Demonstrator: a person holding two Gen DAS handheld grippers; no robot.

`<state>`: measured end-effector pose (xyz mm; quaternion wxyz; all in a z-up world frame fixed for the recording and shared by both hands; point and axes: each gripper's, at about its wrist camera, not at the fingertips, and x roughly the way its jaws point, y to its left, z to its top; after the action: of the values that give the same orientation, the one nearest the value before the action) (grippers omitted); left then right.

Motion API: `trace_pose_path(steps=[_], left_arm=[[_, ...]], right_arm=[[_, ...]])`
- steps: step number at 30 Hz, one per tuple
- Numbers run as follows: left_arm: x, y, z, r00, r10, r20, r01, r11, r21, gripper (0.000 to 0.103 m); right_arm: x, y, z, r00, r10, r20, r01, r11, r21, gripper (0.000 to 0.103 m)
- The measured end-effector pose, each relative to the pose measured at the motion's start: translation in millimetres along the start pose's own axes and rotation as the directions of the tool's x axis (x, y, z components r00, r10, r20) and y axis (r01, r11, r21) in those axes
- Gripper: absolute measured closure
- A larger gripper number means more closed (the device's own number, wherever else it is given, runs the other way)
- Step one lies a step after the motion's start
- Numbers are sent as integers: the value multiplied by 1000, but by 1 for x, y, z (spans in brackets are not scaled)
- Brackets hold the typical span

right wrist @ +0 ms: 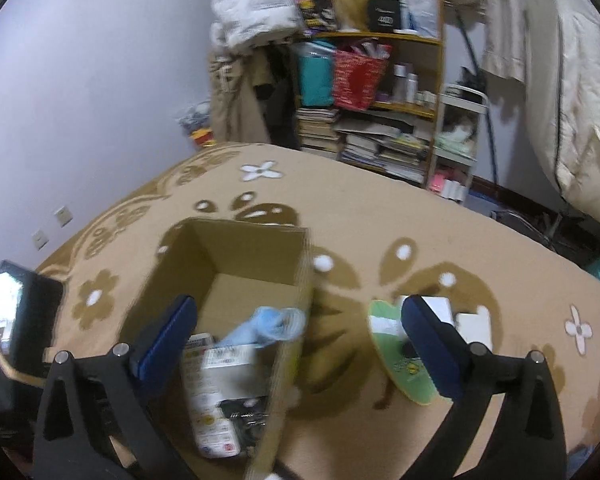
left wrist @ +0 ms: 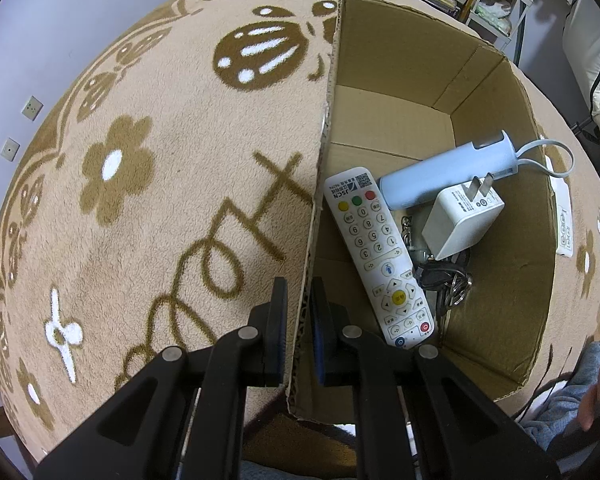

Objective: Organize rigid objects
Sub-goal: 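Move the right tool back and close it on the white AC remote, then lift the AC remote with the right gripper and carry it over the box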

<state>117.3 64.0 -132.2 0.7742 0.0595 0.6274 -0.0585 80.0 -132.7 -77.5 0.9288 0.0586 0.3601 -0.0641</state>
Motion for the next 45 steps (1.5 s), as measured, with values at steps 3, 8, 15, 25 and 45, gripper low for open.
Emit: trace_pose_path(steps=[3, 8, 15, 25, 45], left_arm=[[0, 0, 0, 1000, 2, 0, -2, 1000, 2, 92], [0, 0, 0, 1000, 0, 0, 0, 1000, 0, 92], [1, -1, 0, 1000, 4, -1, -4, 1000, 4, 92], [1, -1, 0, 1000, 4, -1, -4, 1000, 4, 92], [1, -2, -1, 1000, 4, -2, -4, 1000, 4, 92]], right_arm=[[10, -20, -3, 999, -37, -17, 38, 999, 32, 0], [24, -57, -12, 994, -96, -51, 101, 991, 88, 0], [36, -107, -23, 983, -166, -83, 177, 971, 162, 0], [60, -161, -51, 959, -217, -184, 259, 935, 244, 8], [69, -170, -69, 938, -232, -258, 303, 912, 278, 52]])
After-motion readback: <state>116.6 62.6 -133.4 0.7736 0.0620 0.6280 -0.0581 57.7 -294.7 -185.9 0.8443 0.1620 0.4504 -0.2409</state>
